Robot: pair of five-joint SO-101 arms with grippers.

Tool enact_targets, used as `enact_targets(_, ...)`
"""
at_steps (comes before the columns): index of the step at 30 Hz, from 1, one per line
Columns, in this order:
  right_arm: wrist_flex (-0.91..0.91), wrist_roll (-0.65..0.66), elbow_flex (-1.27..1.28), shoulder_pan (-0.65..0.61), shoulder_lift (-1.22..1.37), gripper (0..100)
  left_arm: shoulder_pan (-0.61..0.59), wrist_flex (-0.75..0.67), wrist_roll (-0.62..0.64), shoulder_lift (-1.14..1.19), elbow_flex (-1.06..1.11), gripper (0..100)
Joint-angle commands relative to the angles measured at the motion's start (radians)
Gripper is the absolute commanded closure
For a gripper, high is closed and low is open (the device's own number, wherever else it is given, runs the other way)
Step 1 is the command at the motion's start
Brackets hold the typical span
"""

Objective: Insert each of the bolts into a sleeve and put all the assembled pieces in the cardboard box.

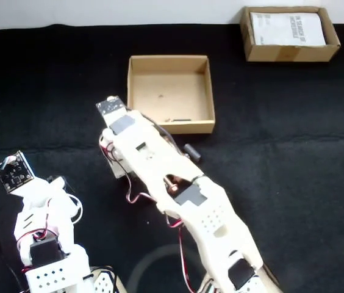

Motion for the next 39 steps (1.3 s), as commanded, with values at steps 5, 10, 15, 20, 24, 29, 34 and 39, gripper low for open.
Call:
enact_targets(5,0.295,-0.003,-0.605,0.111,-0.013,99.1,0.013,-0.003,-0.002,-0.005,0.016,99)
enact_targets(10,0.332,-0.002,-0.946,0.225,-0.048,99.1,0.013,-0.003,-0.002,-0.005,0.016,99)
enact_targets(15,0.334,-0.005,-0.883,0.315,-0.266,99.1,0.015,0.026,-0.110,-0.005,0.018,99)
enact_targets(20,0.332,-0.005,-0.553,0.380,-0.582,99.1,0.018,0.087,-0.402,-0.005,0.018,99)
enact_targets(24,0.331,-0.005,-0.225,0.426,-0.866,99.1,0.019,0.089,-0.422,-0.005,0.018,99)
enact_targets(29,0.329,0.000,0.171,0.495,-1.239,99.1,0.021,0.084,-0.422,-0.005,0.018,99)
enact_targets(34,0.325,0.003,0.550,0.619,-1.581,99.1,0.099,0.091,-0.423,-0.005,0.016,99)
enact_targets(39,0.225,0.005,0.915,0.874,-1.856,99.1,0.271,0.157,-0.423,-0.004,-0.041,99)
